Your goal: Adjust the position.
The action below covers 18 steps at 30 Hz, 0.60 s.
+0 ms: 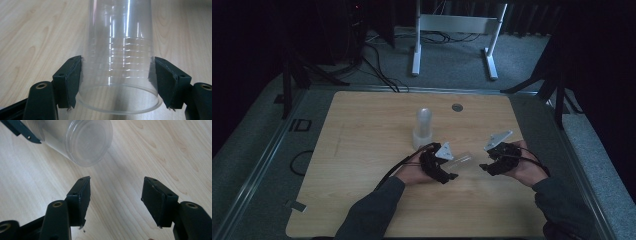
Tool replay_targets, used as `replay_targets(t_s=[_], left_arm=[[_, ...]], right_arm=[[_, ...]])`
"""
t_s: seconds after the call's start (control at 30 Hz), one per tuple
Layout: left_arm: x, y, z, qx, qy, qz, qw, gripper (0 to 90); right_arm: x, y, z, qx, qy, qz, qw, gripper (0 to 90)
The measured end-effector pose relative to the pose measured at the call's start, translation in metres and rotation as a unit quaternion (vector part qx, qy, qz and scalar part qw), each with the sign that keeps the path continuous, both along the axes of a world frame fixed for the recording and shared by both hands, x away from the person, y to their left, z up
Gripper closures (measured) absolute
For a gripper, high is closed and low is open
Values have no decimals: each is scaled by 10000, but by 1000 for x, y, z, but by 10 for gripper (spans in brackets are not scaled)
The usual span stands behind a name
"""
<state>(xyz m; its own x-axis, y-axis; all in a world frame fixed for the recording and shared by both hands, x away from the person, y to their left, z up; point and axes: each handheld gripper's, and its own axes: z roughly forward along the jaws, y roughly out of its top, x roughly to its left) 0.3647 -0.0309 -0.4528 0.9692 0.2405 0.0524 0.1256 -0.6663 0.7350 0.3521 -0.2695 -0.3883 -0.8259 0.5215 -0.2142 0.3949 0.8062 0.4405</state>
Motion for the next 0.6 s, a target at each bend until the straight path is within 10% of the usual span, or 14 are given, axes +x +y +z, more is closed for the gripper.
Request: replay_targets(t_s=[0.6], left_arm=[[-1, -4, 4, 288, -72, -225, 9993, 279]], right_arm=[[-4, 9, 6, -460, 262, 611, 9967, 403]])
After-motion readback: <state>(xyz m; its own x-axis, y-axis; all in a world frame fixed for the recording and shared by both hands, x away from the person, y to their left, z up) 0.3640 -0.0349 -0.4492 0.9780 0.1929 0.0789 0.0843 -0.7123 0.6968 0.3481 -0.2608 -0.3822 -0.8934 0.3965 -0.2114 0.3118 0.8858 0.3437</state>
